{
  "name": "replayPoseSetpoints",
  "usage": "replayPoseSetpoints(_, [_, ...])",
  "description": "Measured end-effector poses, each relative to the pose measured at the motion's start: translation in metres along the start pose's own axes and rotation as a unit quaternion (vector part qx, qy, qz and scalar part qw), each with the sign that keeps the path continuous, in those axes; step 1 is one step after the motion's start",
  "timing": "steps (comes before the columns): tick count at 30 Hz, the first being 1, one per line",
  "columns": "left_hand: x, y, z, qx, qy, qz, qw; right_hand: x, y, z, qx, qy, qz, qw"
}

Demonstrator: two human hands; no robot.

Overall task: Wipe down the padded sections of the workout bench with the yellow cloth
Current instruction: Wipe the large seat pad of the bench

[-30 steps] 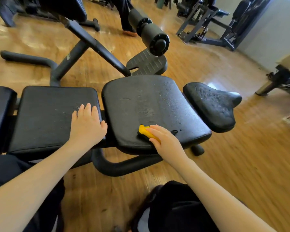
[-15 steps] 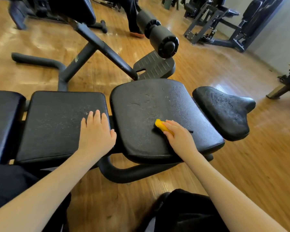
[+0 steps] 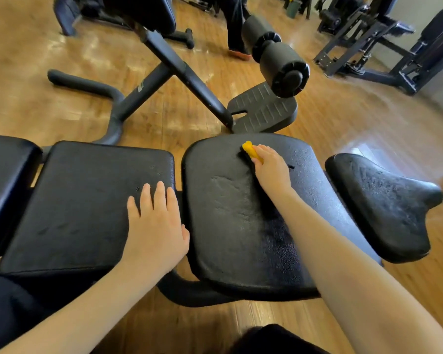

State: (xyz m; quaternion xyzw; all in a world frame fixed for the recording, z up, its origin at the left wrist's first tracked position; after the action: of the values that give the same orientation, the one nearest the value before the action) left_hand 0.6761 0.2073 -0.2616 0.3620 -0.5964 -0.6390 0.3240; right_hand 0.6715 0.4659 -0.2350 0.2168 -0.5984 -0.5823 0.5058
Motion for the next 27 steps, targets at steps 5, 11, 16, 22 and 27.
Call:
replayPoseSetpoints(5, [0.001, -0.002, 0.003, -0.028, -0.005, -0.006, 1.000, -0.002, -0.006, 0.031, 0.006, 0.034, 0.012, 0.999])
replayPoseSetpoints(11, [0.000, 0.000, 0.003, -0.039, -0.013, 0.001, 0.999, -0.017, 0.007, 0.043, 0.001, 0.075, 0.007, 0.997])
replayPoseSetpoints(16, [0.001, 0.000, 0.004, -0.039, -0.009, 0.004, 0.999, -0.057, 0.012, 0.055, -0.018, 0.000, 0.039, 0.999])
replayPoseSetpoints(22, [0.000, -0.003, 0.004, -0.041, -0.008, -0.002, 0.999, -0.058, 0.007, 0.036, -0.019, -0.021, 0.026, 0.999])
replayPoseSetpoints(27, [0.001, -0.003, 0.003, -0.020, 0.002, 0.000, 1.000, -0.051, 0.013, -0.021, 0.005, -0.025, 0.004, 1.000])
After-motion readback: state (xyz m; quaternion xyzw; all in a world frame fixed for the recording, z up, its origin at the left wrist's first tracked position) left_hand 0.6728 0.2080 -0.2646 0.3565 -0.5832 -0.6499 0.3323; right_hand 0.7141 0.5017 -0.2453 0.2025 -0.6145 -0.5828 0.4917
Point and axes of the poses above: each hand's wrist, its own z-axis towards the middle knuckle, its own y-axis out of the back of the hand, x = y × z, the point moved 7 cm from there along z, towards the middle knuckle, and after that the axes turned 2 degrees about y, right-handed, at the moved point
